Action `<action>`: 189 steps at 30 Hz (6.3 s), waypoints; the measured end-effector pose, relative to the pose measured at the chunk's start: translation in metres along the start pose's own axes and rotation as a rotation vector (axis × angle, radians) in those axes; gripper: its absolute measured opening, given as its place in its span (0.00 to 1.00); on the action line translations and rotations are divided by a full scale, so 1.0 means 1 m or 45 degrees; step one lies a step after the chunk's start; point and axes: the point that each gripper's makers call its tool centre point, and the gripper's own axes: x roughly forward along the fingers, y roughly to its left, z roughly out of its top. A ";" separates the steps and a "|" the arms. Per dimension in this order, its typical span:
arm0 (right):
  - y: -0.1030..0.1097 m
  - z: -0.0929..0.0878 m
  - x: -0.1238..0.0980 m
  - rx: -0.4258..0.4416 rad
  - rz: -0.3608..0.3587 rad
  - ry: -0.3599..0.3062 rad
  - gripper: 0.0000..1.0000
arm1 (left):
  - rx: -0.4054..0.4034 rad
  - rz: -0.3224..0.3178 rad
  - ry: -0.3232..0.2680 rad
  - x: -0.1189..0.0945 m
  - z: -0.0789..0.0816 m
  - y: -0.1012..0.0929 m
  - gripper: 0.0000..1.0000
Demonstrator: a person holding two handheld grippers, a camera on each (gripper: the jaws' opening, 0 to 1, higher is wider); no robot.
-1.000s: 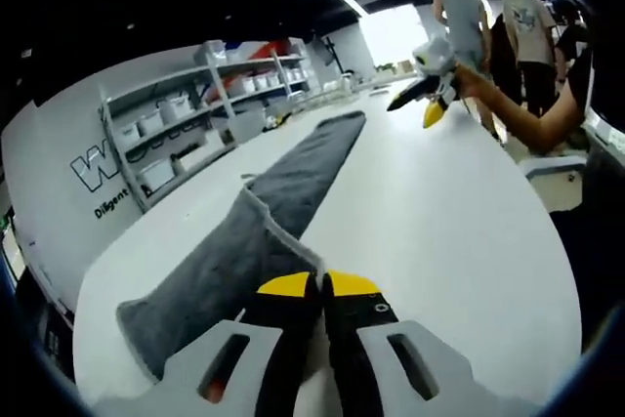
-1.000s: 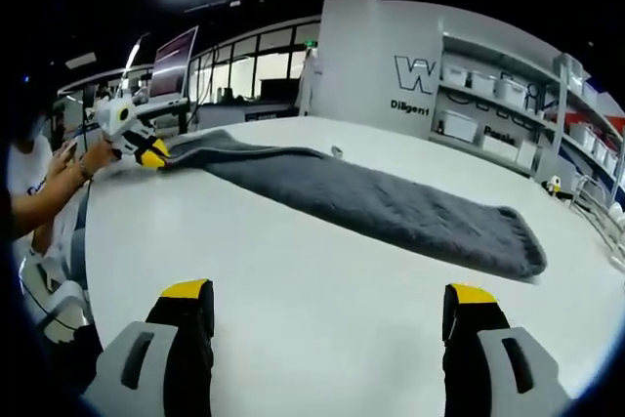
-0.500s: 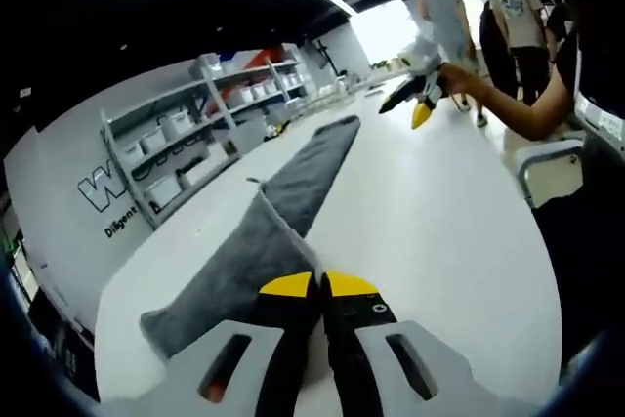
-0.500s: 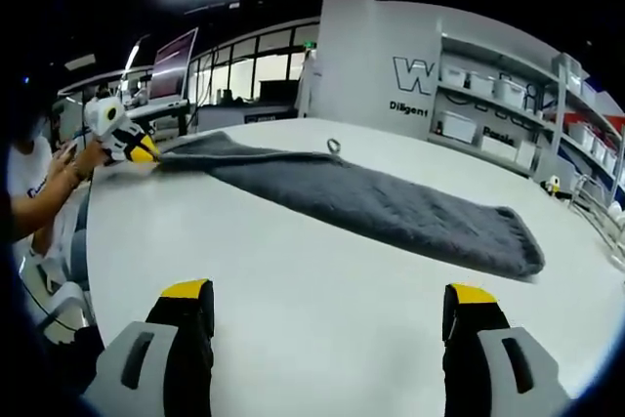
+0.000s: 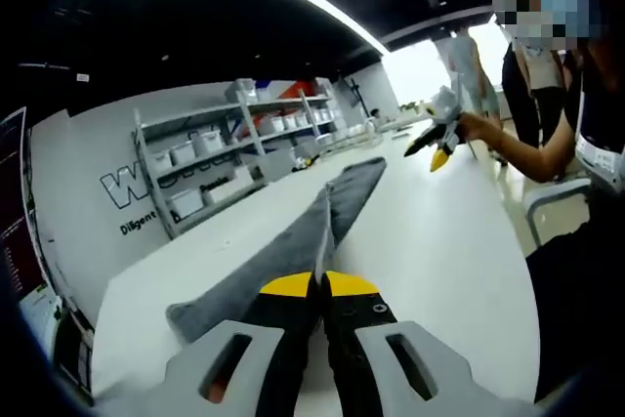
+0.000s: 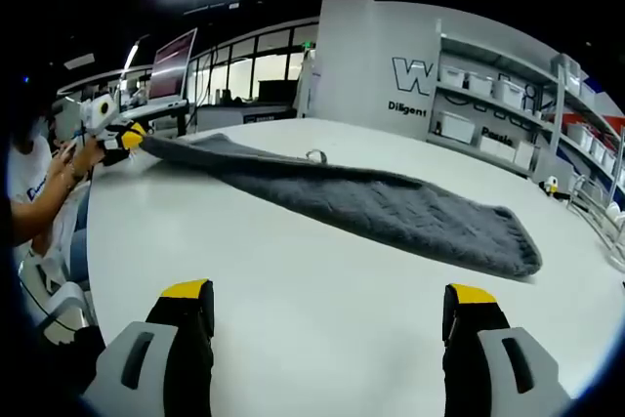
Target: Open the folded towel by lifting each exposed corner and separating the folded layers until the towel lies flat within the target outline without major curled edges
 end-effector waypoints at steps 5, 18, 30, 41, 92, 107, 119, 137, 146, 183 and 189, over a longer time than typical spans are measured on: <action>0.001 0.000 0.000 -0.005 0.001 0.007 0.99 | 0.003 -0.012 0.016 -0.009 -0.004 -0.002 0.03; 0.004 -0.001 0.003 -0.009 0.009 0.016 0.99 | 0.006 -0.061 0.147 -0.003 -0.036 -0.021 0.03; -0.001 0.029 0.015 -0.178 0.005 -0.124 0.74 | -0.018 -0.035 0.144 -0.006 -0.038 -0.018 0.03; -0.007 0.059 0.045 -0.440 0.031 -0.093 0.54 | -0.018 -0.022 0.128 -0.008 -0.035 -0.015 0.03; -0.061 0.071 0.174 -0.960 -0.112 0.160 0.00 | -0.030 0.021 0.103 -0.012 -0.034 -0.004 0.03; -0.040 0.063 0.118 -1.022 -0.095 0.125 0.00 | -0.043 0.082 0.090 -0.021 -0.027 0.004 0.03; -0.006 0.041 0.071 -1.075 -0.011 0.124 0.00 | -0.100 0.172 0.098 -0.037 -0.027 0.018 0.03; 0.037 0.008 0.029 -1.154 0.127 0.156 0.00 | -0.143 0.228 0.085 -0.058 -0.030 0.018 0.03; 0.053 0.002 0.011 -1.161 0.197 0.152 0.00 | -0.139 0.216 0.126 -0.065 -0.040 0.007 0.03; 0.089 -0.029 -0.028 -1.045 0.425 0.184 0.02 | -0.165 0.108 0.314 -0.088 -0.069 -0.017 0.11; 0.091 -0.014 -0.040 -0.883 0.460 0.087 0.23 | -0.187 0.058 0.230 -0.088 -0.057 -0.024 0.30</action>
